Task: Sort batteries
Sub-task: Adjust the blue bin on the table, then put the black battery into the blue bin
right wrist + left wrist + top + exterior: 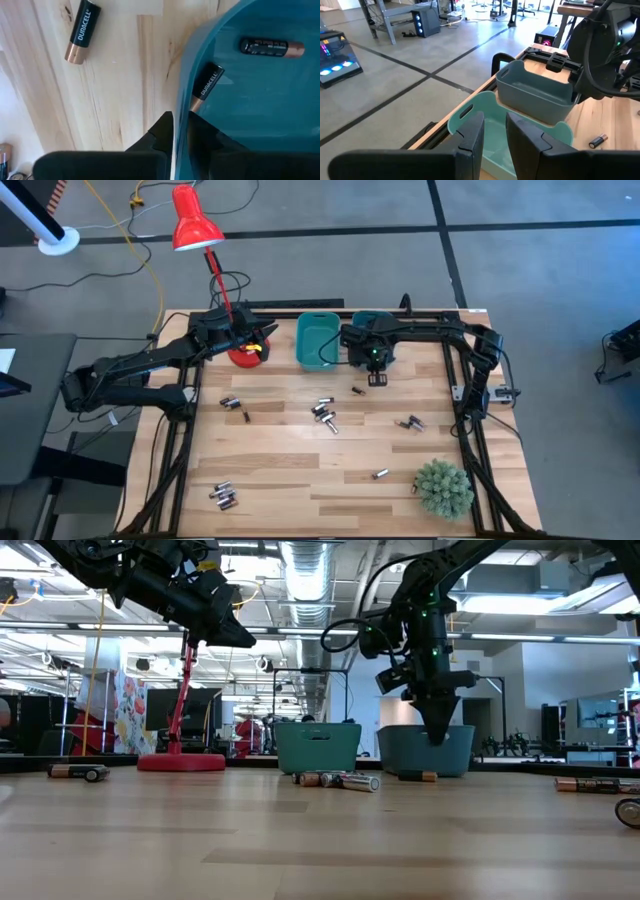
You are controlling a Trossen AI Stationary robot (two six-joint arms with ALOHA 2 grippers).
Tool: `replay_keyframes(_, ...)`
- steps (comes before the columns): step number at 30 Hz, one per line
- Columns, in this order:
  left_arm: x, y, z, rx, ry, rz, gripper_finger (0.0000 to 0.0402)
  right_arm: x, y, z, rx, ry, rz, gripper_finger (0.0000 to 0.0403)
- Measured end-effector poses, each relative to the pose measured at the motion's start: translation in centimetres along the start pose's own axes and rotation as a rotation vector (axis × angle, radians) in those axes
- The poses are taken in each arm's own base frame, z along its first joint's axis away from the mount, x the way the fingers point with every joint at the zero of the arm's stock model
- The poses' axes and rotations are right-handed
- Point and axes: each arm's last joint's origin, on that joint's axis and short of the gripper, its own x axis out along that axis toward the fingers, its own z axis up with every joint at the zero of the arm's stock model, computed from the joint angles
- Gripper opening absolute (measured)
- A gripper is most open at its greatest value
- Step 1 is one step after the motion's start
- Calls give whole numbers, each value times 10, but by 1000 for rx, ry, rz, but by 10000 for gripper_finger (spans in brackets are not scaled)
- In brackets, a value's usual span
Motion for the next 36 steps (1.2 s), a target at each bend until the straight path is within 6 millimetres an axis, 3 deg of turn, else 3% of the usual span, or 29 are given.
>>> replay_keyframes(5, 0, 0, 0, 0, 0, 0, 77, -11, 1, -5, 4, -26, -11, 76)
replay_keyframes(13, 0, 0, 0, -26, 1, 0, 77, -56, 6, -29, 144, -125, -41, 77)
replay_keyframes(22, -2, -11, -10, -87, 132, -32, 77, -100, 28, -80, 724, -212, -2, 75)
replay_keyframes(26, -8, -25, -2, -75, 246, 0, 77, -95, 58, -103, 799, -418, 40, 75)
replay_keyframes(31, -22, -49, 15, -57, 327, 38, 77, -64, 98, -128, 904, -615, 184, 75)
replay_keyframes(36, -41, -70, 22, -100, 422, 53, 77, -37, 130, -139, 941, -667, 333, 75)
